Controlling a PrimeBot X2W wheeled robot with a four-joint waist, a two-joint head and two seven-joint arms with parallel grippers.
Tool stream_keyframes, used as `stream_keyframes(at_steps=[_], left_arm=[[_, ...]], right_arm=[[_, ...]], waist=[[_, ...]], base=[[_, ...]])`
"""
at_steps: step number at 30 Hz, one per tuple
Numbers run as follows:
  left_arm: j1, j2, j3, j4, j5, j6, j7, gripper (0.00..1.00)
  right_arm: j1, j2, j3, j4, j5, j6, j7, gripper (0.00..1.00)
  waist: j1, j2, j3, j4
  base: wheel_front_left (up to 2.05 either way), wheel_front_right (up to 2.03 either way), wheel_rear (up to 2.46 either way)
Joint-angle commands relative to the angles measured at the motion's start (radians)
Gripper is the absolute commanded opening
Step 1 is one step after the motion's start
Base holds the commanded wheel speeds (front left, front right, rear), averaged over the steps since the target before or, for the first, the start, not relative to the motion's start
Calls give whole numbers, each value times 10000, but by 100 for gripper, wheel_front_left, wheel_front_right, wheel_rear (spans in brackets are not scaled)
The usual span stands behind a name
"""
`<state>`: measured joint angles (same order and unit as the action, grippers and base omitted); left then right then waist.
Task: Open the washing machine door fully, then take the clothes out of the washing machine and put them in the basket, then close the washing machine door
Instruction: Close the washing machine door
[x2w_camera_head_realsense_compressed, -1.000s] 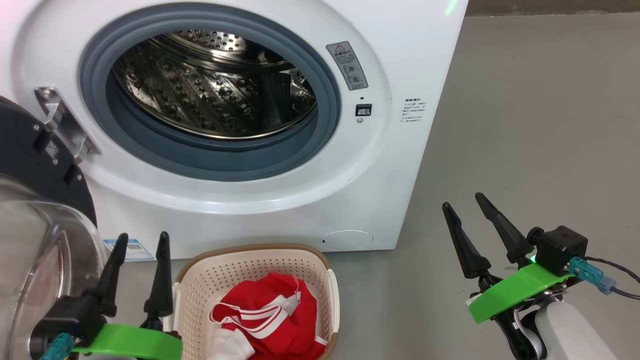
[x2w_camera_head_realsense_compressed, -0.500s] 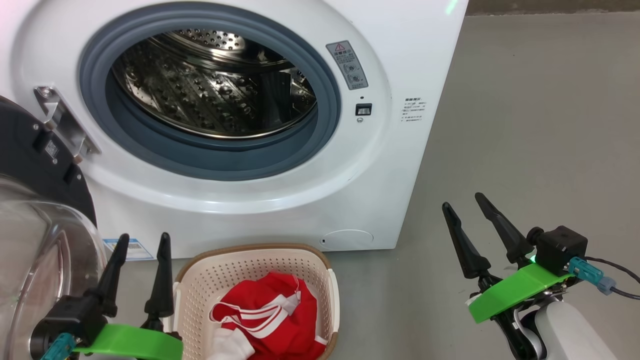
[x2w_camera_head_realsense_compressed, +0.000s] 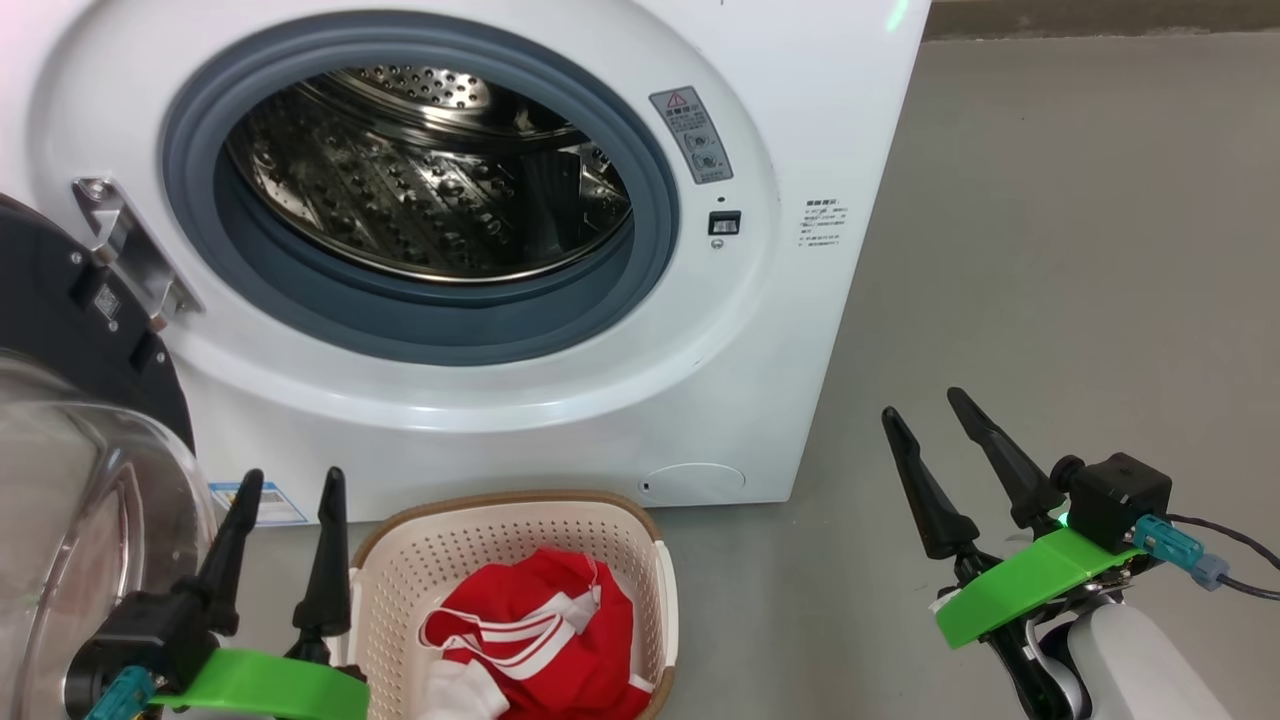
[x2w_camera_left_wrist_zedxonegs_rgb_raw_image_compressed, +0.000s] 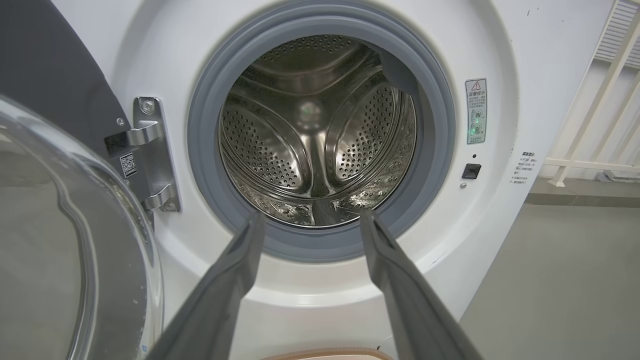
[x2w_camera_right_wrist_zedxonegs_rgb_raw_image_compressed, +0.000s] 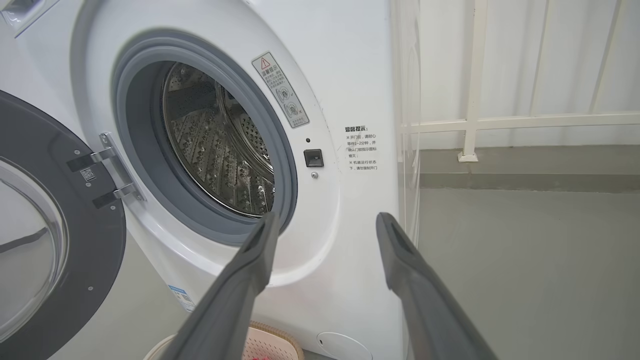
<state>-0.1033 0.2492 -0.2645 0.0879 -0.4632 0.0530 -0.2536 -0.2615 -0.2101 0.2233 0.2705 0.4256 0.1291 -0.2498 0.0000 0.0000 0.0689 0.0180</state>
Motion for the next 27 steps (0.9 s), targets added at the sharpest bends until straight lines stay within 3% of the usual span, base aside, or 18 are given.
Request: stream_keyframes(at_steps=[1, 15, 27], left_arm=[[-240, 256, 334, -198, -76, 91, -75, 100], [-231, 258, 272, -290, -157, 121, -76, 100], [-264, 239, 267, -258, -151, 139, -78, 100]], right_arm=[[-5, -55, 235, -216, 56, 16, -120, 100], [7, -71, 178, -274, 45, 16, -120, 100], [-6, -79, 135, -302, 11, 16, -120, 100]], waist=[[0, 0, -1, -1], [0, 0, 124, 35], [0, 0, 159, 38]], base=[[-66, 66, 0], [-128, 128, 0], [-21, 21, 0]])
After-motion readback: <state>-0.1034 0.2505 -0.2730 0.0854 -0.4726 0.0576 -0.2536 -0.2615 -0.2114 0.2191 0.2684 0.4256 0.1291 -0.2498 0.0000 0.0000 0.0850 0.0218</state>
